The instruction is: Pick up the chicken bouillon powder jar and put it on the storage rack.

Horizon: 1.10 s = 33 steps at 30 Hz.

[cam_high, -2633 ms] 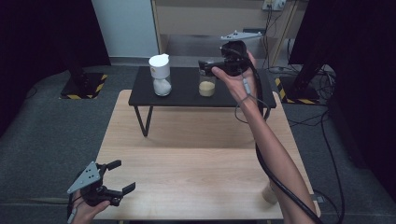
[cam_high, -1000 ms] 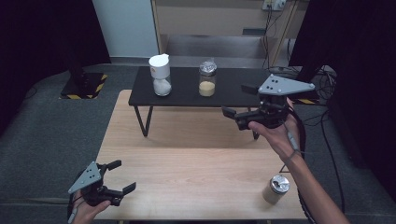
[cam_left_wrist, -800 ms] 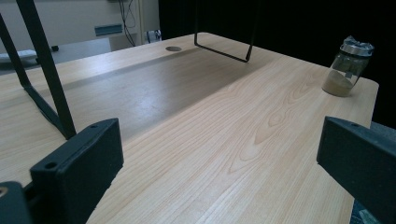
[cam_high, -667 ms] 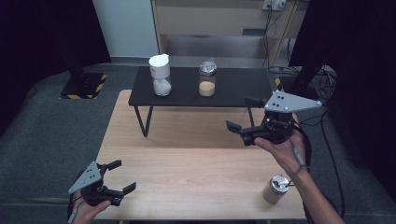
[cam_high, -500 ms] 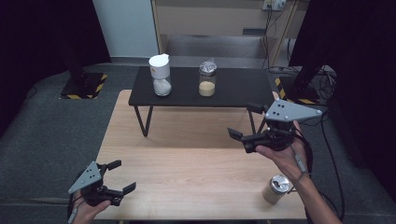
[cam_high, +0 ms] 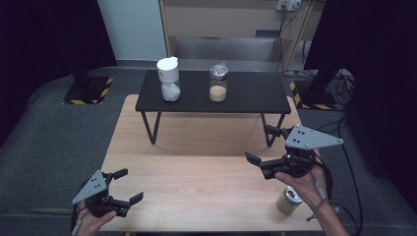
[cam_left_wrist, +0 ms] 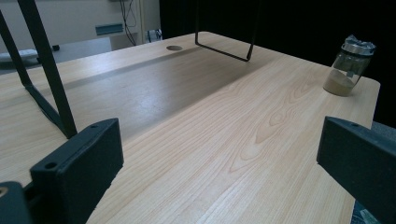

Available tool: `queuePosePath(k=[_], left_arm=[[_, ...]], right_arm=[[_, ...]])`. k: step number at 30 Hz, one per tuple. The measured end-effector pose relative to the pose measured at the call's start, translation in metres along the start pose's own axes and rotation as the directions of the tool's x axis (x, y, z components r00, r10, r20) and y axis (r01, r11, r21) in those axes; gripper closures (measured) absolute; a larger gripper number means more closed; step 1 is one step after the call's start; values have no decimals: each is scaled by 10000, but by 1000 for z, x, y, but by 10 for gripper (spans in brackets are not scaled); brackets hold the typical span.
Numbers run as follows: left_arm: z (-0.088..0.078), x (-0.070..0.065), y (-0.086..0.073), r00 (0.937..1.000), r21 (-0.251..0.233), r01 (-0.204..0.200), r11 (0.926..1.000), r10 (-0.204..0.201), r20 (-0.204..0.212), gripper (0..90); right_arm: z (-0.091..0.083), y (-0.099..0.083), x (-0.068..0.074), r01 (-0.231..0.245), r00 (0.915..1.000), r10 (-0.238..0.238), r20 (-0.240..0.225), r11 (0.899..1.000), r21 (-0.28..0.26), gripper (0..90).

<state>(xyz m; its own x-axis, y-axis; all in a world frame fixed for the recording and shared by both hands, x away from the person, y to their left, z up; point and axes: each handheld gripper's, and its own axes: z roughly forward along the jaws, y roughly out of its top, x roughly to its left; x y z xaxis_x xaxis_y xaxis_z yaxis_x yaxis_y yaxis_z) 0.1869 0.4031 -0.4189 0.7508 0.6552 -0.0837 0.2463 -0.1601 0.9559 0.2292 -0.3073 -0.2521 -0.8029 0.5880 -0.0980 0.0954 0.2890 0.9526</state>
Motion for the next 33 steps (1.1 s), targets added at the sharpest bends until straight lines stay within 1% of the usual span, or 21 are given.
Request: queuePosePath(k=[2, 4, 7, 9, 12, 14, 17, 18, 20, 22, 24, 31, 33], left_arm=[[0, 0, 0, 10000, 5, -4, 10000, 4, -3, 0], [0, 0, 0, 10000, 11, -13, 10000, 13, -8, 0], [0, 0, 0, 10000, 25, -22, 10000, 22, -15, 0], [0, 0, 0, 10000, 28, -24, 10000, 24, -12, 0], [0, 0, 0, 10000, 31, -28, 10000, 28, -15, 0], [0, 0, 0, 10000, 38, -34, 10000, 34, -16, 0], [0, 0, 0, 10000, 39, -41, 10000, 41, -17, 0], [0, 0, 0, 10000, 39, -39, 10000, 39, -14, 0], [0, 0, 0, 10000, 42, -39, 10000, 39, -16, 0], [0, 0, 1, 10000, 51, -34, 10000, 34, -20, 0], [0, 0, 1, 10000, 50, -45, 10000, 45, -27, 0], [0, -1, 1, 10000, 49, -44, 10000, 45, -40, 0], [0, -1, 1, 10000, 46, -45, 10000, 45, -39, 0]], right_arm=[[-2, -6, 2, -88, 10000, 88, 21, 10000, 33, 96], [-4, -11, 4, -70, 9999, 70, 114, 9999, 83, 94], [-7, -20, 5, -225, 9997, 224, 125, 9997, 52, 94], [-8, -24, 7, -219, 9995, 217, 234, 9997, 84, 93], [-12, -33, 8, -401, 9988, 400, 298, 9992, 37, 93], [-14, -38, 12, -306, 9984, 301, 487, 9995, 78, 93], [-17, -45, 14, -419, 9975, 413, 567, 9991, 102, 92], [-19, -47, 15, -391, 9972, 380, 639, 9991, 156, 92], [-22, -53, 15, -540, 9968, 532, 594, 9985, 111, 92], [-25, -58, 16, -613, 9959, 605, 676, 9981, 105, 92], [-28, -63, 16, -757, 9951, 751, 650, 9971, 63, 92], [-35, -82, 23, -827, 9933, 829, 803, 9966, -63, 92], [-36, -87, 25, -853, 9925, 848, 882, 9963, 25, 92]])
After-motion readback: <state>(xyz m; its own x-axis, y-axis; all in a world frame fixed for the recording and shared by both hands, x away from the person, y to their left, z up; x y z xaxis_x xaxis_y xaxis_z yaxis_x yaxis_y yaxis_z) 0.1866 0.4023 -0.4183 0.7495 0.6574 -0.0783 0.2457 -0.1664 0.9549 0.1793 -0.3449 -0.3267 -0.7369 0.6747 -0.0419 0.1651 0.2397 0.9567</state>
